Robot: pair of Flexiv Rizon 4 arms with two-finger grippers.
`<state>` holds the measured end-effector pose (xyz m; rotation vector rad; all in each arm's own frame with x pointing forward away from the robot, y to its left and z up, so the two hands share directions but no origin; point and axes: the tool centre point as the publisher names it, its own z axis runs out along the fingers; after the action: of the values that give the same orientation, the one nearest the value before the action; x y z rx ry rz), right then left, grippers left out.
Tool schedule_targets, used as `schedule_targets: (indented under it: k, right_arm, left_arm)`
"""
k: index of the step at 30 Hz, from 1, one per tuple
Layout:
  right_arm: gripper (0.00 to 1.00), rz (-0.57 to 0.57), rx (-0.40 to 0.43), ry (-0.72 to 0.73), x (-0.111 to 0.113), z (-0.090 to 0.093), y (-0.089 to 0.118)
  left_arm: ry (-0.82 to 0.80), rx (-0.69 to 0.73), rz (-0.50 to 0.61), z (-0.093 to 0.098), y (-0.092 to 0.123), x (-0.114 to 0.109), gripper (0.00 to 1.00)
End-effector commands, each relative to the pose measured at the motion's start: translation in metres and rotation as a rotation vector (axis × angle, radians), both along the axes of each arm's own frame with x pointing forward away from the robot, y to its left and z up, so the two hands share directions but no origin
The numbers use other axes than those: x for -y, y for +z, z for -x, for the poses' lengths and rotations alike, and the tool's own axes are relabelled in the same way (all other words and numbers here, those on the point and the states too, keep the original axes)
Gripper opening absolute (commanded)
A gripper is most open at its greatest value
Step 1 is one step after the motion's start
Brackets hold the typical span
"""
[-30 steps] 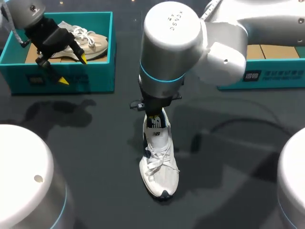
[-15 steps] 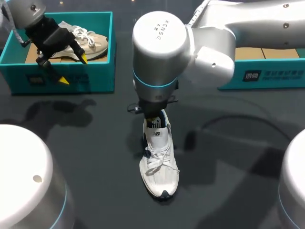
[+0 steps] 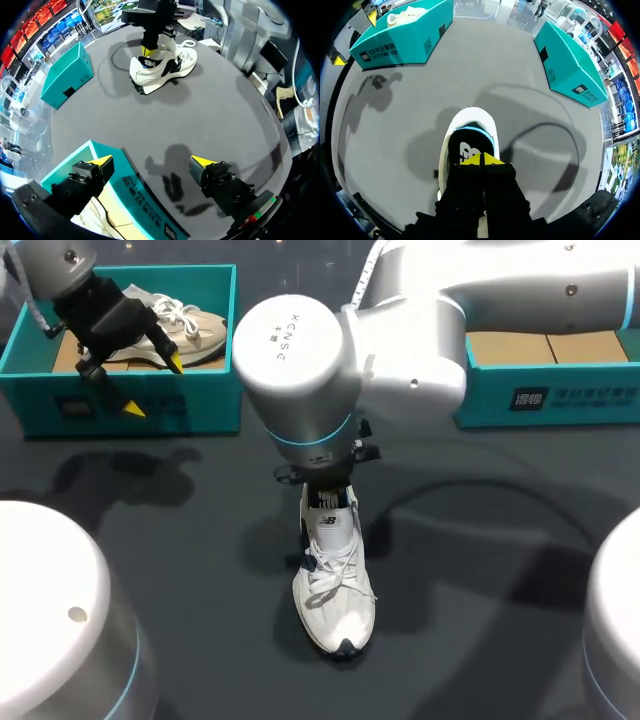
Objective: Take the shoe out of the shoebox, open the shoe tongue, remove and reinsert the insole, then place the shoe into the shoebox
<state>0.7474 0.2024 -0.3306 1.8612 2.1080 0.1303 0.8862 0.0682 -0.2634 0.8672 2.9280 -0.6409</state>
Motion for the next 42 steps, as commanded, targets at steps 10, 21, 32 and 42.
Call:
schedule_targets:
  k: [10,21,32,42]
  right_arm:
    - [0.0,0.051,-0.038,-0.013,-0.003,-0.005,-0.053]
    - [0.0,0.063,0.068,-0.014,-0.001,0.008,-0.017]
    - [0.0,0.0,0.148,0.034,-0.008,-0.014,-0.017]
    - [0.0,-0.063,0.107,0.063,-0.018,-0.034,-0.055]
  left_arm:
    - [0.0,0.001,-0.003,0.0,0.0,0.0,1.0]
    - [0.0,0.001,-0.003,0.0,0.0,0.0,1.0]
    - [0.0,0.001,-0.003,0.0,0.0,0.0,1.0]
    - [0.0,0.001,-0.003,0.0,0.0,0.0,1.0]
